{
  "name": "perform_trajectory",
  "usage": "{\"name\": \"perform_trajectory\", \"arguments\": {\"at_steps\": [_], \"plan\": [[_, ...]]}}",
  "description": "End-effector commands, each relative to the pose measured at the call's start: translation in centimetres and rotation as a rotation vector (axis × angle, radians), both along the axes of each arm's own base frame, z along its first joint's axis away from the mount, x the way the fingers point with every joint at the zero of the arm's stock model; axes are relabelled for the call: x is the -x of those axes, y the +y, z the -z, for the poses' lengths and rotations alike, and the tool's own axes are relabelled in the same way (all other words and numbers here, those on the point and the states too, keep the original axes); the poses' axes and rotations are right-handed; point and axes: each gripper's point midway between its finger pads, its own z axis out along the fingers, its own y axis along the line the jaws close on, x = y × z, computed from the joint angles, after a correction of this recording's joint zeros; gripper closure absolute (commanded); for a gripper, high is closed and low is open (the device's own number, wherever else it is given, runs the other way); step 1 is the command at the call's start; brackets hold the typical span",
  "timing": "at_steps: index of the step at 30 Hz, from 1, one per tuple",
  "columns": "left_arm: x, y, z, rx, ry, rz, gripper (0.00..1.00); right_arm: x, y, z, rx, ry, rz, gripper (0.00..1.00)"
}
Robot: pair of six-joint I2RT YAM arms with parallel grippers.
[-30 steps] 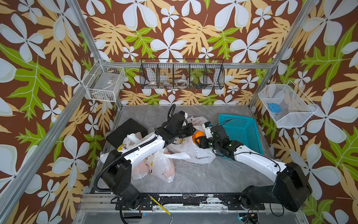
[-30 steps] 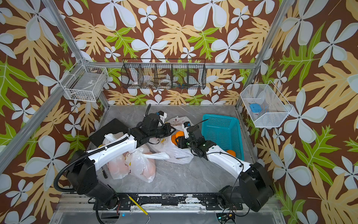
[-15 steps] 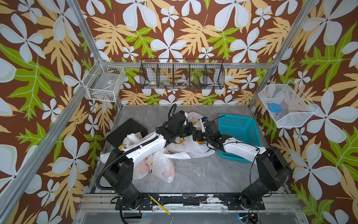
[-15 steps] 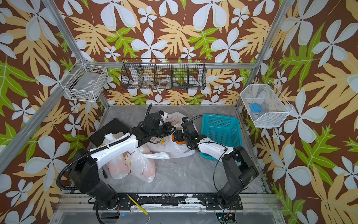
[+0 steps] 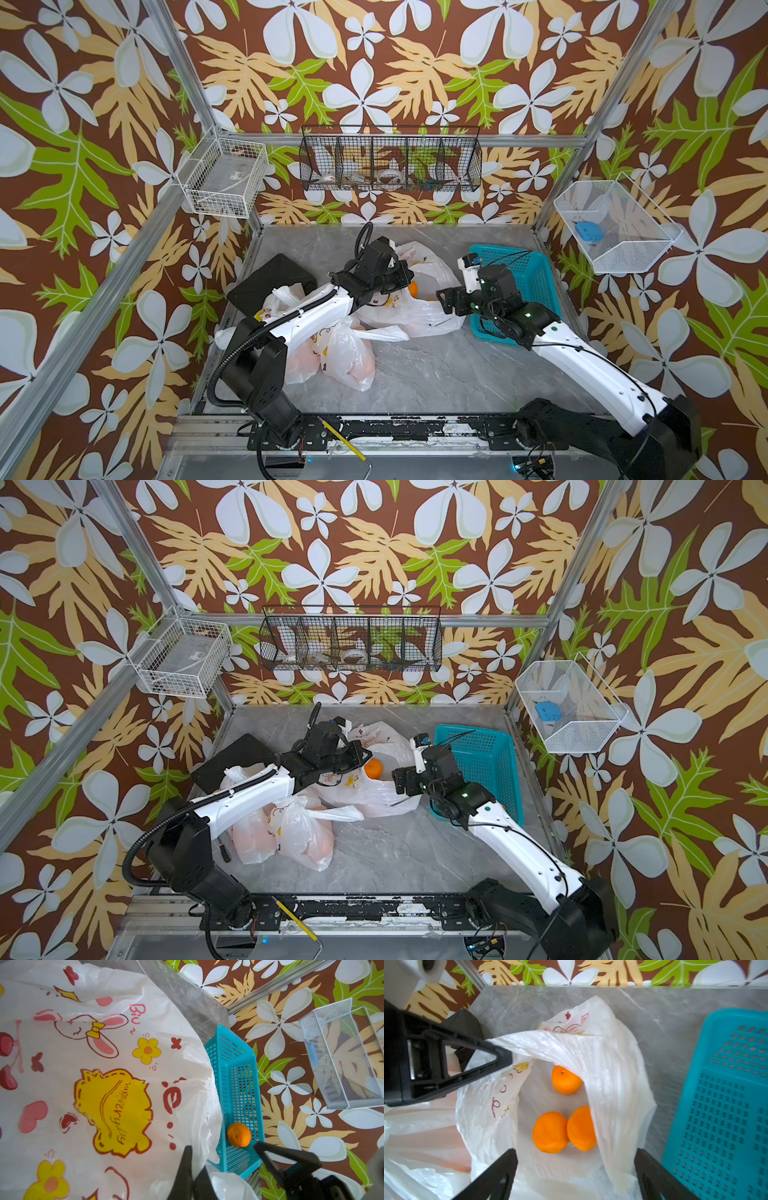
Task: Place the oranges into plastic bags & tie knots
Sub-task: Place the orange in the plastic bag, then pick up the orange from the basket.
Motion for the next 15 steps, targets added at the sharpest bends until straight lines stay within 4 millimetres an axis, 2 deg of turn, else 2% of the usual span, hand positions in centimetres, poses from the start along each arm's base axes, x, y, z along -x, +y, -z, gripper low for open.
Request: {"name": "perform_trajectory", "arguments": {"at_steps": [1,4,8,11,15], "plan": [[-0.2,-0.1,-0.8,0.023,-0.027,0.001,1.0,0.9,-4.6,0.7,0.067,0.047,0.099,0.06],[0.0,-0.3,-0.8,0.034,-0.025,0.013,1.0,0.8,-9.7,1.7,0.12,0.062,0.236,0.01],[0.1,-0.5,-1.0,0.043,-0.029,0.024,1.0,1.1,-15.9,6.9,0.16,0.236,0.394,0.01],[0.1,-0.6,-1.1,0.048,-0.028,0.029,1.0,1.6,-20.4,9.8,0.252,0.318,0.548,0.01],[0.2,-0.9,-1.2,0.053,-0.028,0.045,1.0,1.9,-23.5,11.9,0.342,0.381,0.658,0.01]]}}
